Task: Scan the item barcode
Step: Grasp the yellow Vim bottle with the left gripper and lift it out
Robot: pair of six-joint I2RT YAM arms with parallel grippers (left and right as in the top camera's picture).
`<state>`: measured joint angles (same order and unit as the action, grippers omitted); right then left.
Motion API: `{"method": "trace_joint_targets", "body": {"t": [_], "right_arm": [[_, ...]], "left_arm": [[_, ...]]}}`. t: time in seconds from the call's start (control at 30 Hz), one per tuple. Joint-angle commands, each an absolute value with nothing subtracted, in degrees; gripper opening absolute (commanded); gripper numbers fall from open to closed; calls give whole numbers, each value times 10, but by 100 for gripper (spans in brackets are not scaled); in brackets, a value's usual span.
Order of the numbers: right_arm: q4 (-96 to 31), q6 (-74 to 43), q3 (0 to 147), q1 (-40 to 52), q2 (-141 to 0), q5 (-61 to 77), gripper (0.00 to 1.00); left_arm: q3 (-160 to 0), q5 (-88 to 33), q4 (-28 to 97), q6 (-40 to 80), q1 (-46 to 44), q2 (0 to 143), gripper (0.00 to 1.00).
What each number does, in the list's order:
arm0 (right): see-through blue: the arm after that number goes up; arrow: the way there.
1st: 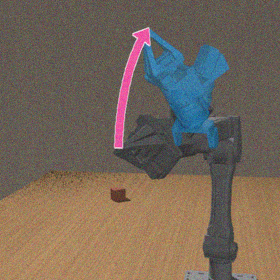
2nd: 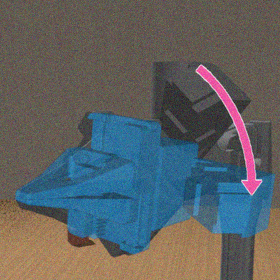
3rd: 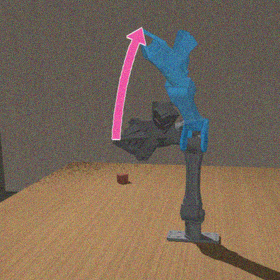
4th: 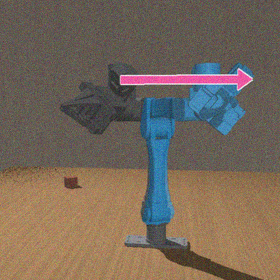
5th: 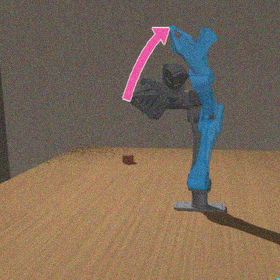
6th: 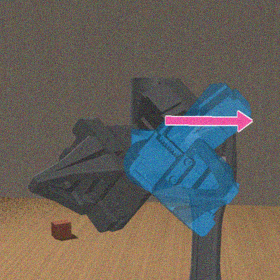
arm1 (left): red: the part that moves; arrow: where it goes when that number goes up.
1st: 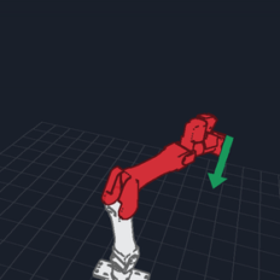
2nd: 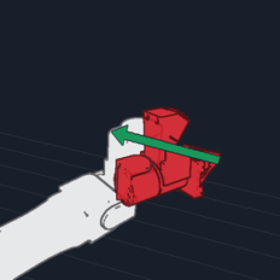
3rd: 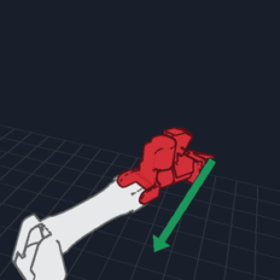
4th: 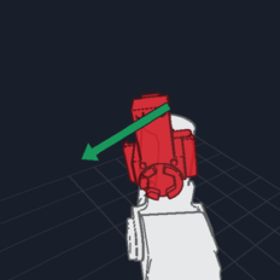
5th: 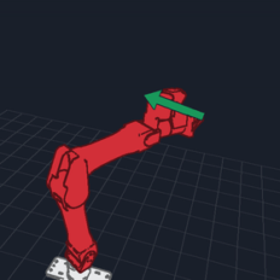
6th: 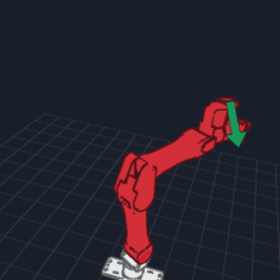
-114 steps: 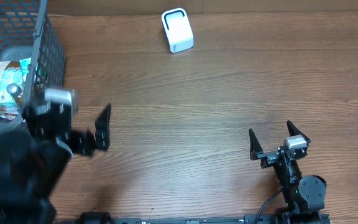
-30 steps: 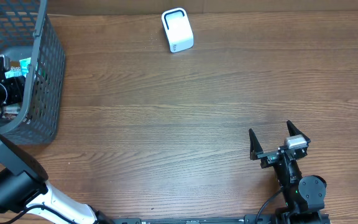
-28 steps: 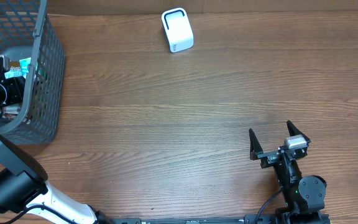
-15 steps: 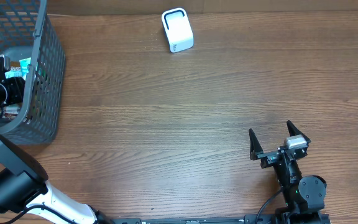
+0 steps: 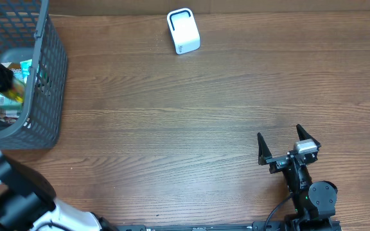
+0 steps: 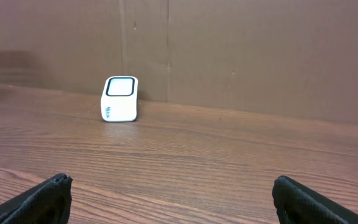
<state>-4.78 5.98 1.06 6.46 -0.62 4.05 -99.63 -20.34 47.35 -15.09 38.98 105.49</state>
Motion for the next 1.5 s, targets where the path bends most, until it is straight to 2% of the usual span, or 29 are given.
{"method": "trace_joint_targets", "body": {"t": [0.0, 0.17, 0.3, 0.4, 0.7, 0.83, 1.13, 1.47], "right_arm": [[-46, 61, 5, 63, -2, 37, 100], [-46, 61, 5, 63, -2, 37, 100], [-46, 61, 5, 63, -2, 37, 100], [-46, 61, 5, 63, -2, 37, 100], [-46, 61, 5, 63, -2, 37, 100], [-46, 61, 5, 63, -2, 37, 100], [-46, 61, 5, 63, -2, 37, 100], [-46, 61, 5, 63, -2, 37, 100]], "left_arm": [[-1027, -207, 443, -98, 385, 961, 36], [-1027, -208, 389, -51, 385, 886, 36], [-1027, -210, 359, 2, 378, 834, 29], [-1027, -218, 345, 25, 359, 804, 28], [-1027, -223, 358, 34, 223, 757, 29], [-1026, -199, 407, 53, 146, 763, 28], [-1026, -62, 516, 69, -18, 817, 28], [-1026, -58, 553, 122, -143, 928, 27]]}}
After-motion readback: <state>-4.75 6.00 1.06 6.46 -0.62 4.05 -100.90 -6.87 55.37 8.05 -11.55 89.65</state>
